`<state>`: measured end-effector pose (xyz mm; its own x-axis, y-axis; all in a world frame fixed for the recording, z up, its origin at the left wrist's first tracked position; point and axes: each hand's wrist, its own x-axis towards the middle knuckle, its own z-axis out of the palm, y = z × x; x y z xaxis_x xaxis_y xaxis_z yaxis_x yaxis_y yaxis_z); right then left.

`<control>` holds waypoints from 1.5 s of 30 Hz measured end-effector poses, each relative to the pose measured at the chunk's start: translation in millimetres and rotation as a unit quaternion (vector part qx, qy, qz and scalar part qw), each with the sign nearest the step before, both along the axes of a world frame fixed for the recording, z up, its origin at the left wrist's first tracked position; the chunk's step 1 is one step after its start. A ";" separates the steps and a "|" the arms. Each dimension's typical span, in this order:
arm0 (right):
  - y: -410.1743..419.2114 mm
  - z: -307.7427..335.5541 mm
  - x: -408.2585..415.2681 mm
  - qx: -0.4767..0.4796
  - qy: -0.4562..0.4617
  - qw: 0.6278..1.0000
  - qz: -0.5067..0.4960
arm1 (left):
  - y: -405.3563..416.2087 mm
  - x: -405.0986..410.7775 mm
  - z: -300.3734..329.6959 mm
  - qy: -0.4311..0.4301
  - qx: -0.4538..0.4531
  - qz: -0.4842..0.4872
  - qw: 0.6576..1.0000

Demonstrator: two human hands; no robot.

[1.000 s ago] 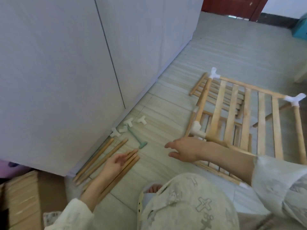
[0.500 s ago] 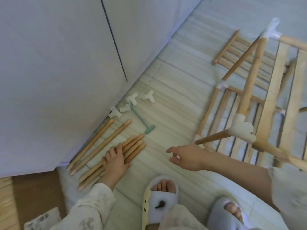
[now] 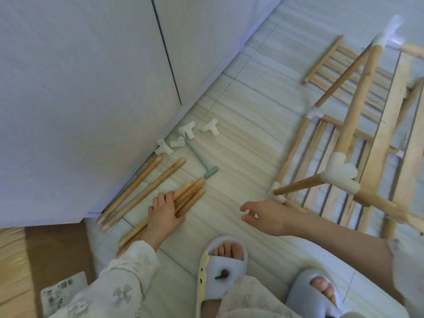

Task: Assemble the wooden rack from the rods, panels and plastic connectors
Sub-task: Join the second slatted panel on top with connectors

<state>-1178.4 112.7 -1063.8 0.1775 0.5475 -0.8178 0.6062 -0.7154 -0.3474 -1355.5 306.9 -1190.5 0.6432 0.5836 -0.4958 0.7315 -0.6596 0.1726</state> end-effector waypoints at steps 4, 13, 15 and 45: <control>-2.9 -2.3 0.6 -0.012 0.007 1.000 0.005 | -1.2 1.3 0.5 -0.031 0.027 -0.043 0.998; -6.0 -4.9 4.8 -0.024 -0.006 1.000 0.010 | 3.0 5.4 -2.9 -0.110 -0.065 0.045 0.991; -6.0 -5.3 4.2 -0.027 -0.006 1.000 0.016 | 10.7 8.5 -0.9 -0.132 -0.131 0.127 0.974; -5.6 -9.1 0.9 -0.051 -0.011 0.998 0.036 | -30.2 2.2 -6.0 -0.020 0.017 0.038 0.999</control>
<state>-1177.5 107.1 -1072.9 0.1583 0.4744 -0.8660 0.6642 -0.7001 -0.2622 -1353.4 276.7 -1196.5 0.6156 0.6470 -0.4499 0.7724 -0.6086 0.1816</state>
